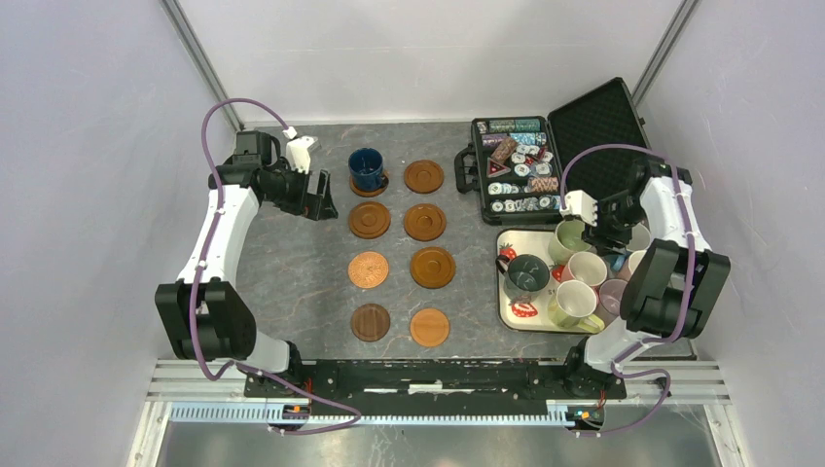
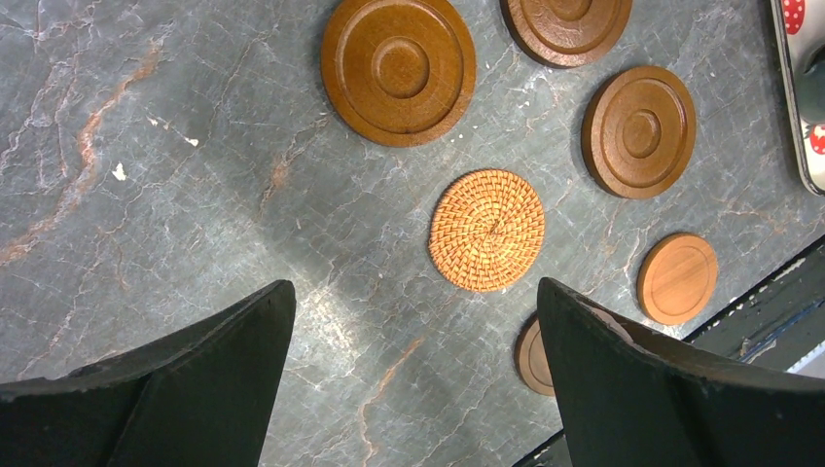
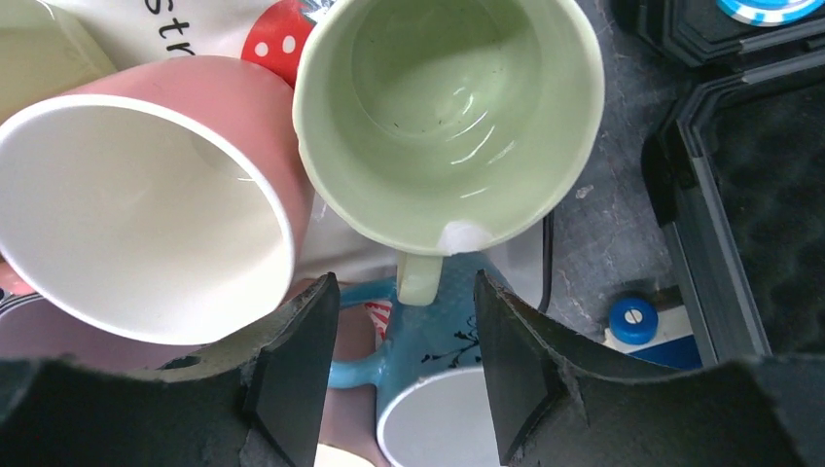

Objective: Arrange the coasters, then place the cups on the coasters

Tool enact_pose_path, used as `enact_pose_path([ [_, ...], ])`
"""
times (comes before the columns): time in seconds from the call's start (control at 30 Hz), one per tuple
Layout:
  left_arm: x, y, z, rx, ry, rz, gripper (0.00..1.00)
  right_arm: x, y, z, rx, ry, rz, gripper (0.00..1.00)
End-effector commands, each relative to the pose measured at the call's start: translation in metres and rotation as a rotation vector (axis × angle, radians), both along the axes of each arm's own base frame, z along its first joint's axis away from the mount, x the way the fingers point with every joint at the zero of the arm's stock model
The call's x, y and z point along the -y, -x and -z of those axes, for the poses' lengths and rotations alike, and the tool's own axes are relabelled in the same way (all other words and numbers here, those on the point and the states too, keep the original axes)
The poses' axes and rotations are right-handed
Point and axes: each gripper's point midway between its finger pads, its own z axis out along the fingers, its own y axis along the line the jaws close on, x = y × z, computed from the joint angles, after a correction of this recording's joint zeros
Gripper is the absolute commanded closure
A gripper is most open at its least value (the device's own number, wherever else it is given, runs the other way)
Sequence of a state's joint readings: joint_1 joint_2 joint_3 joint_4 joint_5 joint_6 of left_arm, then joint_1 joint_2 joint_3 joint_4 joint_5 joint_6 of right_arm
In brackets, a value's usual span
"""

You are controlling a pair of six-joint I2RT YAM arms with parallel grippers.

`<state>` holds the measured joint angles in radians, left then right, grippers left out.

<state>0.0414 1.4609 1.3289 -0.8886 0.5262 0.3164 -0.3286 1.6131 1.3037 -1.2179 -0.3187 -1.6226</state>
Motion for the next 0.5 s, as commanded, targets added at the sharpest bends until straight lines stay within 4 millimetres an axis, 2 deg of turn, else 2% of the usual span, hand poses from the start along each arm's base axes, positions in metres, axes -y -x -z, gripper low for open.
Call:
enact_pose_path([
  [0.0, -0.001, -0.006, -0.019, 0.084, -0.033, 0.043, 0.00, -0.002, -0.005, 0.012, 0.017, -0.013, -0.020, 0.40],
  [0.33, 0.000, -0.007, -0.016, 0.075, -0.039, 0.049, 0.00, -0.007, -0.003, 0.039, 0.000, -0.047, -0.012, 0.43],
  [0.47, 0.001, -0.006, -0.014, 0.063, -0.032, 0.044, 0.00, -0.010, -0.003, 0.045, -0.008, -0.067, -0.008, 0.50],
])
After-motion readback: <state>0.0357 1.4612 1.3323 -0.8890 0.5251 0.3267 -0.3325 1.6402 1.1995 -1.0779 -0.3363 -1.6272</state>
